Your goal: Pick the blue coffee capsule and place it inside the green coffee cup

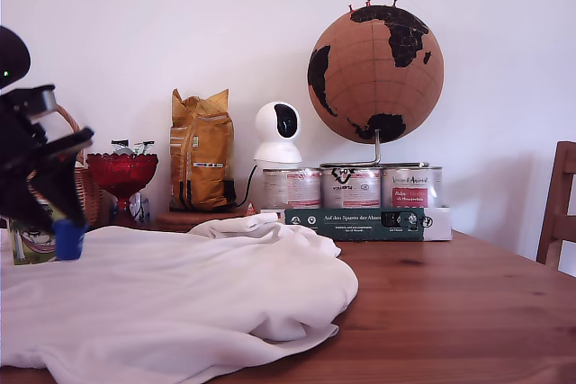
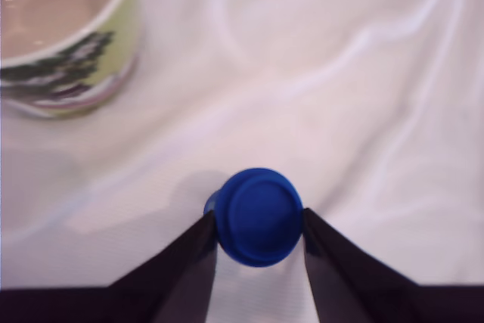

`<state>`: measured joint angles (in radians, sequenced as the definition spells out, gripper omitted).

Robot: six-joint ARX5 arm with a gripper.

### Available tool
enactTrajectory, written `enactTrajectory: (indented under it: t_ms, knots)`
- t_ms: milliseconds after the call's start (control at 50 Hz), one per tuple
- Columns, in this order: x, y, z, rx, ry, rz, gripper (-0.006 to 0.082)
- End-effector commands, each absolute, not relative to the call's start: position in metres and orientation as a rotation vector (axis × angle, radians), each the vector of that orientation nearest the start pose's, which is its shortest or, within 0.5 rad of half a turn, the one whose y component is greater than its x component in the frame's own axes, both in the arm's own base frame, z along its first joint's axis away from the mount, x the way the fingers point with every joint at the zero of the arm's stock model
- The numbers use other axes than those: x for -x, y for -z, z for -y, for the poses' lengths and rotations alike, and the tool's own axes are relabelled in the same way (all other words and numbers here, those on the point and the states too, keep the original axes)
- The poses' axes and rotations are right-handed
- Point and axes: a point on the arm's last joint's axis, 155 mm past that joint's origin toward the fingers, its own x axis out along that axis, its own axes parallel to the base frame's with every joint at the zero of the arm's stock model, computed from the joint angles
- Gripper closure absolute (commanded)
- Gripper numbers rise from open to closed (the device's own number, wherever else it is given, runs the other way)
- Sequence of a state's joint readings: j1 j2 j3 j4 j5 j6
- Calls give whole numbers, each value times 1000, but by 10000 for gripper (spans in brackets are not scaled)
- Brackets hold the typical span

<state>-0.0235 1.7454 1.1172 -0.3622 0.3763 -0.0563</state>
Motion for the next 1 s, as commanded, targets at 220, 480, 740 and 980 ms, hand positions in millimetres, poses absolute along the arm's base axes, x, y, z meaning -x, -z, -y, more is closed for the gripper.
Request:
enactTrajectory:
  t_ms: [220, 480, 740, 980]
  knots:
    - [-467, -140, 92, 252, 423, -850, 587]
    - [-484, -154, 56, 187, 297, -812, 587]
    - [-480, -141, 19, 111, 173, -855, 587]
    - [-479, -137, 2, 92, 105, -872, 587]
